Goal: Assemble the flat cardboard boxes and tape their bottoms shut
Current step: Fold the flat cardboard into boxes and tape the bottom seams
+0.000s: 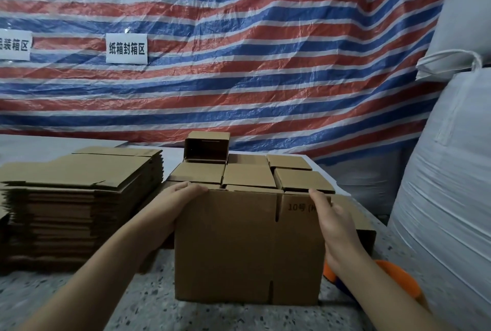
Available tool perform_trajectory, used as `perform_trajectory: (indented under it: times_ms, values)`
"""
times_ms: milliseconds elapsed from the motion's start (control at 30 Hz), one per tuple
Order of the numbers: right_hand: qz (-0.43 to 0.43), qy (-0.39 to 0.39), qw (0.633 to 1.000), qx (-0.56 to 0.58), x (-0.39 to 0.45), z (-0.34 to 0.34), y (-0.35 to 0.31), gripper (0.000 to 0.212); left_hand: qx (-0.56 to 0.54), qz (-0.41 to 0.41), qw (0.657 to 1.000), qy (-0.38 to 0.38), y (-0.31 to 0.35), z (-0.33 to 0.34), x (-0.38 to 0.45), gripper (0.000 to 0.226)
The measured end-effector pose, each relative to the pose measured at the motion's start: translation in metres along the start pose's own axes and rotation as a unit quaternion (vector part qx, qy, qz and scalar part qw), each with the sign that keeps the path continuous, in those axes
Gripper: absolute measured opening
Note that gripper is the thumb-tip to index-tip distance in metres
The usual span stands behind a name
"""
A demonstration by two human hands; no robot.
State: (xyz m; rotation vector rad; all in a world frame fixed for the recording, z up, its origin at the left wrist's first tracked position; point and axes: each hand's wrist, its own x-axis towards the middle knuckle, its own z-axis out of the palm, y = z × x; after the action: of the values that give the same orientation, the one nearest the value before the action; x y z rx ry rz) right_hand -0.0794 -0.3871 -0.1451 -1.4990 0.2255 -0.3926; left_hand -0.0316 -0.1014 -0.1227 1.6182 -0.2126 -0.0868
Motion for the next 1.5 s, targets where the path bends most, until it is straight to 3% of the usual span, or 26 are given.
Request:
perform_trajectory:
  times_ms: [233, 400, 567, 700, 800, 967, 1100, 1233, 1433, 1500]
  values:
    - [0.024, 0.023, 0.999, 0.015, -0.006, 0.003, 0.001, 0.05, 0.005, -0.095, 0.993, -0.069, 0.022, -0.014, 0.0, 0.05]
    - [0.019, 0.055, 0.997, 0.054, -0.014, 0.015, 0.002, 0.046, 0.027, -0.1, 0.988, -0.119, 0.029, -0.014, -0.001, 0.038]
    - [0.01, -0.014, 0.999, 0.05, -0.007, 0.01, -0.003, 0.053, -0.044, -0.077, 0.984, -0.156, 0.03, -0.002, -0.011, 0.031]
    - [-0.022, -0.171, 0.984, 0.054, 0.0, 0.003, -0.016, 0.065, -0.152, -0.058, 0.982, -0.096, 0.03, 0.016, -0.018, 0.03]
    - [-0.01, -0.231, 0.97, 0.07, 0.003, 0.001, -0.013, 0.056, -0.144, -0.04, 0.988, -0.031, 0.017, 0.034, -0.021, 0.035]
    - [0.016, -0.217, 0.972, 0.092, 0.006, -0.001, 0.001, 0.059, -0.141, -0.018, 0.99, -0.006, -0.008, 0.05, -0.025, 0.036]
    - [0.027, -0.197, 0.976, 0.088, 0.004, 0.0, 0.005, 0.068, -0.171, -0.024, 0.985, 0.026, -0.019, 0.056, -0.024, 0.057]
    - [0.027, -0.19, 0.973, 0.13, 0.003, 0.001, 0.014, 0.074, -0.177, -0.017, 0.983, 0.053, -0.023, 0.06, -0.023, 0.06]
    - [0.027, -0.183, 0.968, 0.171, 0.003, -0.002, 0.018, 0.054, -0.182, -0.007, 0.982, 0.043, -0.029, 0.067, -0.024, 0.061]
    - [0.024, -0.173, 0.969, 0.173, 0.004, -0.003, 0.021, 0.056, -0.176, 0.0, 0.983, 0.043, -0.031, 0.064, -0.025, 0.06]
